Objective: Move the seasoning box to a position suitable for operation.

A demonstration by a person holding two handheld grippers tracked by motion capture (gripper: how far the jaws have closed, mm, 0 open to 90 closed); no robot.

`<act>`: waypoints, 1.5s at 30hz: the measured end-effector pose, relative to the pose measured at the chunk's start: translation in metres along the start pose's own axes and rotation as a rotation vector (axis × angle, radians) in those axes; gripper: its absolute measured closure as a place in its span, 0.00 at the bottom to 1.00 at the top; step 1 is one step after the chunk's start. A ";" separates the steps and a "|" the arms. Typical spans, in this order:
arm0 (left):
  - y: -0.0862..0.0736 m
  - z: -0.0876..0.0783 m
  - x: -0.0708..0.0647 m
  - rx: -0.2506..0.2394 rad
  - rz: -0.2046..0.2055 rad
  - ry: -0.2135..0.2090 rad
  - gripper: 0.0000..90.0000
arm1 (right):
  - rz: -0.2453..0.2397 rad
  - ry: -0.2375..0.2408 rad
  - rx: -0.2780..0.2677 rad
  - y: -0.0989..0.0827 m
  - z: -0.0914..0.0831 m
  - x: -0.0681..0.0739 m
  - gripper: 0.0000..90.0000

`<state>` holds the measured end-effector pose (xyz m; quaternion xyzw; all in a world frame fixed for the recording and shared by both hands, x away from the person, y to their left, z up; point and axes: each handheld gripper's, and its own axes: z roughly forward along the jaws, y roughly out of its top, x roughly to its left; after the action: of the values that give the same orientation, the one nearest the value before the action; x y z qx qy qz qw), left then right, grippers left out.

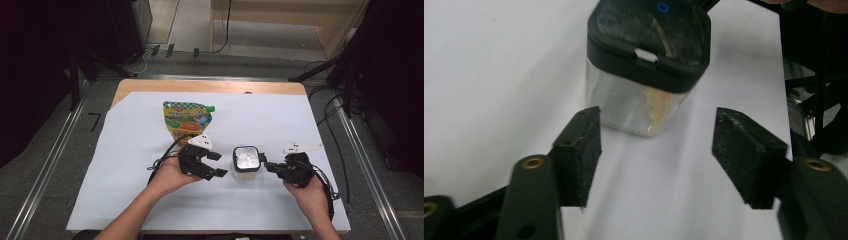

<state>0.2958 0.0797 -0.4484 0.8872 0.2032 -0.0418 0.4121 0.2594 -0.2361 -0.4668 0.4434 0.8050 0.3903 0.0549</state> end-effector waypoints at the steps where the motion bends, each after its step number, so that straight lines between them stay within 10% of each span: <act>1: 0.002 0.002 0.002 0.006 -0.010 -0.005 0.34 | 0.007 -0.003 -0.013 0.001 -0.004 -0.001 1.00; 10: 0.013 0.026 0.011 0.055 0.003 -0.059 0.27 | 0.040 -0.026 -0.036 0.006 -0.002 -0.012 1.00; 14: 0.017 0.037 0.007 0.085 0.089 -0.034 0.27 | 0.029 -0.030 -0.028 0.009 0.006 -0.009 1.00; 45: 0.041 0.057 0.001 0.139 0.187 0.019 0.18 | 0.053 -0.058 -0.037 0.007 0.013 -0.010 1.00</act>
<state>0.3185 0.0141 -0.4567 0.9291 0.1199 -0.0087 0.3496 0.2752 -0.2342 -0.4735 0.4745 0.7837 0.3935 0.0761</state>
